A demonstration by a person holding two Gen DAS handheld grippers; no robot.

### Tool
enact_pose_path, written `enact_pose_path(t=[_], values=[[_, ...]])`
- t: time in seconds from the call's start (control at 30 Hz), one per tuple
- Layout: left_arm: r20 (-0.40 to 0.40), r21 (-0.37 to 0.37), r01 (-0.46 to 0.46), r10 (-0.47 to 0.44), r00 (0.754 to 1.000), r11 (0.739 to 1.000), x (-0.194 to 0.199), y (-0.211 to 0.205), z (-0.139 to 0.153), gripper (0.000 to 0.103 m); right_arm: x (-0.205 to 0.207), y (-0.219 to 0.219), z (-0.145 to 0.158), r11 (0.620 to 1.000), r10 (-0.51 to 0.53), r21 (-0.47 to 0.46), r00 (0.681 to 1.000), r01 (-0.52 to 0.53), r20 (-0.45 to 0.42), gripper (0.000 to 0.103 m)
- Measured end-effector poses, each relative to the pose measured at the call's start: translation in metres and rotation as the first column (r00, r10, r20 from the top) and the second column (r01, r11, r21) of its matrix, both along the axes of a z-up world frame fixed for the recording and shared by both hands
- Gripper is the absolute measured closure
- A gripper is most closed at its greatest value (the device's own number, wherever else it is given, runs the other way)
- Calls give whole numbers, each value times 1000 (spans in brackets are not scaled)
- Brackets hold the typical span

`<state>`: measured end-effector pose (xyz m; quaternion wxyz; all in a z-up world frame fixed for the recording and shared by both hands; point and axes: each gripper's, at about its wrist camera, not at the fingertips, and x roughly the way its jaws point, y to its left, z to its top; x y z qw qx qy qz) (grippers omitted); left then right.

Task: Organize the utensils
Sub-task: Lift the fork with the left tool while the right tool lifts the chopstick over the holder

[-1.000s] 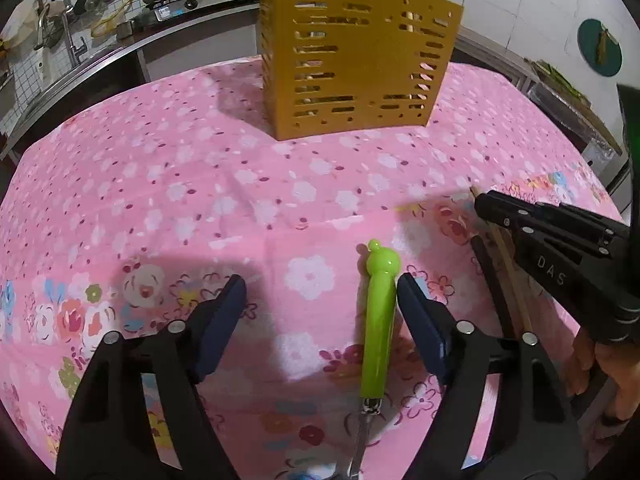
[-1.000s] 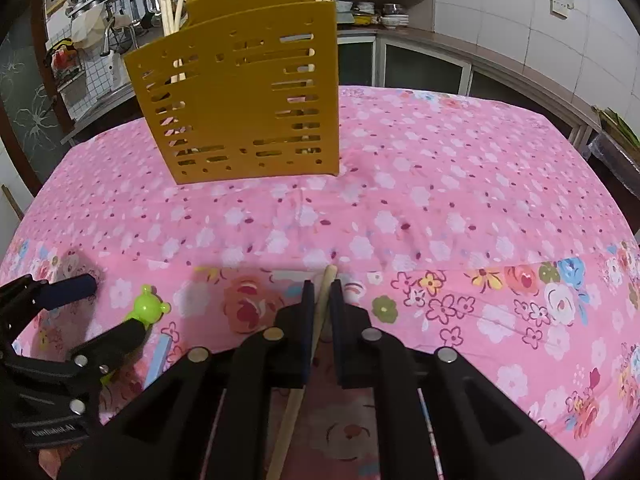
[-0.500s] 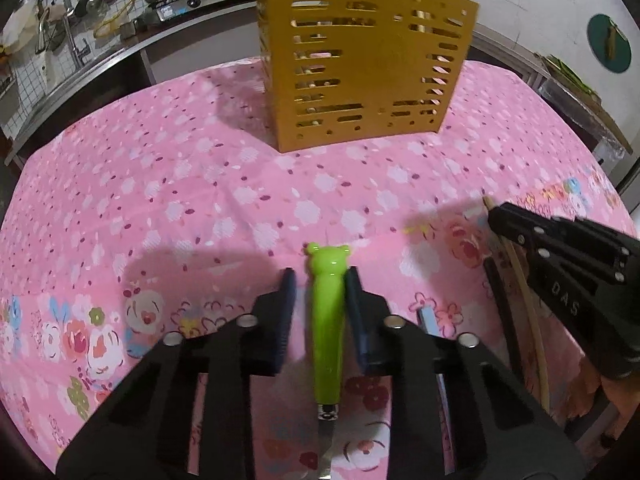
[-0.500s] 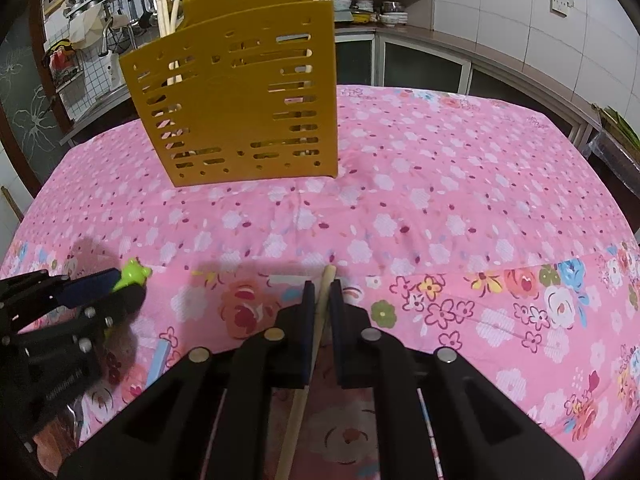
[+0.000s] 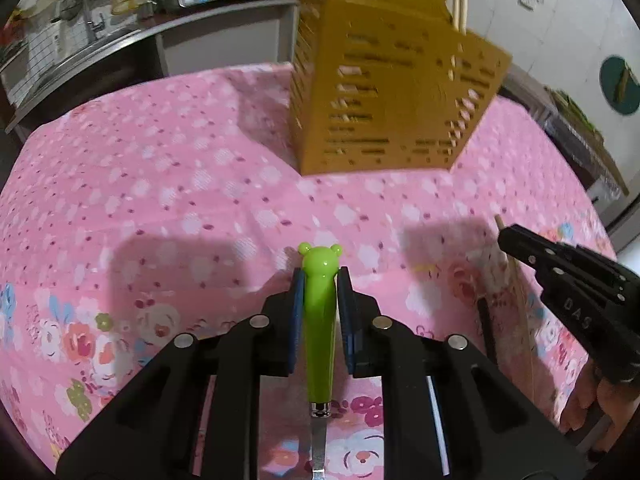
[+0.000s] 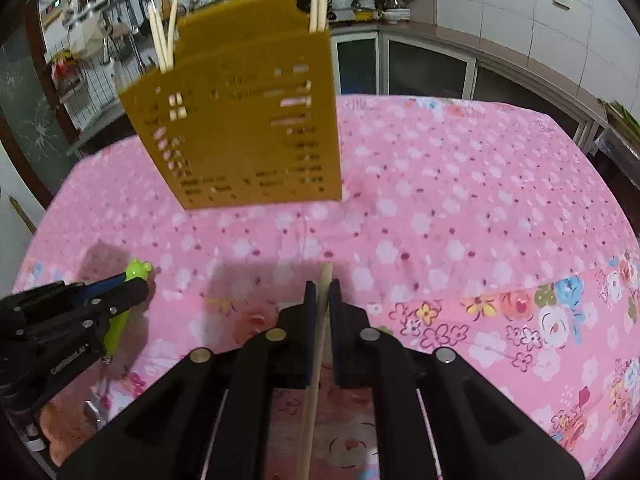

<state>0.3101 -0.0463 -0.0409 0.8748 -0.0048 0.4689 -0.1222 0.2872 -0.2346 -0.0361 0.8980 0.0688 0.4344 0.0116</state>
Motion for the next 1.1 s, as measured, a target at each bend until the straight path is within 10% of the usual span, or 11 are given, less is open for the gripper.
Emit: enact_pose_path(t=[1.1], values=[[280,-127,-35,70,958,991,-34,34,87,88,-32,-28,91,999,-8,43,946,-6,324,97]])
